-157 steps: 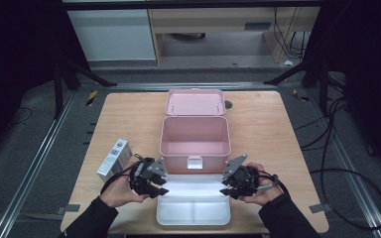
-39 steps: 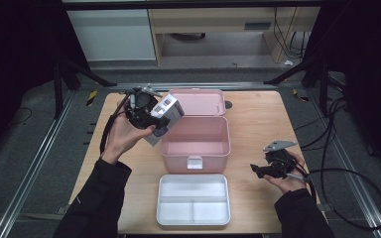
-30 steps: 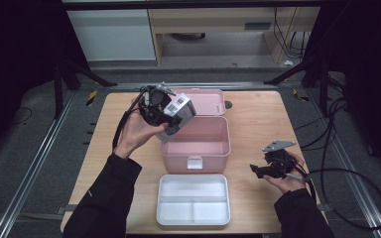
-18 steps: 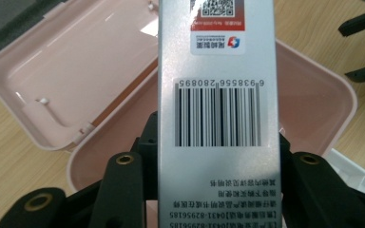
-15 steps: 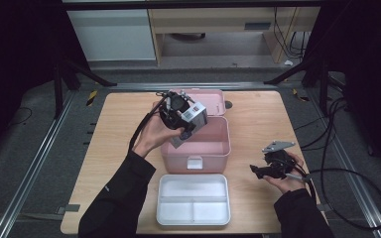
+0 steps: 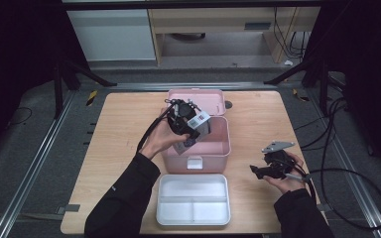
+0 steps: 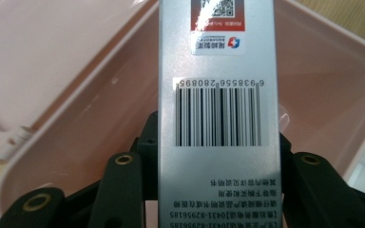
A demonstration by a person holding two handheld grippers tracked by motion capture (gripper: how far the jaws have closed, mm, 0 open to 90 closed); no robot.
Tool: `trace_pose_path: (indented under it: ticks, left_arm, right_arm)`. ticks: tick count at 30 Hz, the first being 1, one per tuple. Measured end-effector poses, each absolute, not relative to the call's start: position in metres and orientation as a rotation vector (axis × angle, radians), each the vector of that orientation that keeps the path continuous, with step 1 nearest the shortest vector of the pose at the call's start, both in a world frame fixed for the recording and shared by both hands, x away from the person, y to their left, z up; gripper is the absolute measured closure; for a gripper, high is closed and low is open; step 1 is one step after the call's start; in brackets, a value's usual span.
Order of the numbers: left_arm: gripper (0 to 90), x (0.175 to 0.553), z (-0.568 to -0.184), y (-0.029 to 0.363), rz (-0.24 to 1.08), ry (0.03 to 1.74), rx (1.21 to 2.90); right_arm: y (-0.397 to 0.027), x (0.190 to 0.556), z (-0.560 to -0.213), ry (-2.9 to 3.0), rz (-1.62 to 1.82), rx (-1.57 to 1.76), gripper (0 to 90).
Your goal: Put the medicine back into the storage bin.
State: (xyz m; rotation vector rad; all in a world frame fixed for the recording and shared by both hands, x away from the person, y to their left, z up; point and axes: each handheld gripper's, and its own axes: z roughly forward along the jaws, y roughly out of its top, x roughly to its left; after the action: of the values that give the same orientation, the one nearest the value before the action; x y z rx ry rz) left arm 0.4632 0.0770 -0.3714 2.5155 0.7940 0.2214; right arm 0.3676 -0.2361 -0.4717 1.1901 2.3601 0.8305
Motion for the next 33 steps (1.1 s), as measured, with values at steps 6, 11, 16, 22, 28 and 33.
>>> trace_pose_path:
  ticks: [6, 11, 16, 22, 28, 33]
  left_arm:
    - [55.3, 0.466, -0.383, 0.077, 0.213, 0.806, 2.547]
    - [54.2, 0.466, -0.391, 0.072, 0.217, 0.801, 2.590]
    - [51.1, 0.462, -0.383, 0.073, 0.239, 0.777, 2.538]
    - [49.5, 0.448, -0.359, 0.089, 0.293, 0.758, 2.454]
    - [47.1, 0.422, -0.329, 0.116, 0.376, 0.712, 2.359]
    - [45.4, 0.400, -0.317, 0.142, 0.434, 0.699, 2.324]
  right_arm:
    - [-0.235, 0.368, -0.473, 2.362, 0.823, 1.185, 27.7]
    - [-0.235, 0.368, -0.473, 2.364, 0.824, 1.182, 27.3]
    - [-0.235, 0.368, -0.472, 2.365, 0.824, 1.182, 27.3]
    - [-0.234, 0.367, -0.469, 2.356, 0.835, 1.173, 28.2]
    - [-0.231, 0.365, -0.461, 2.345, 0.872, 1.149, 32.8]
    - [-0.228, 0.364, -0.455, 2.345, 0.896, 1.135, 34.5]
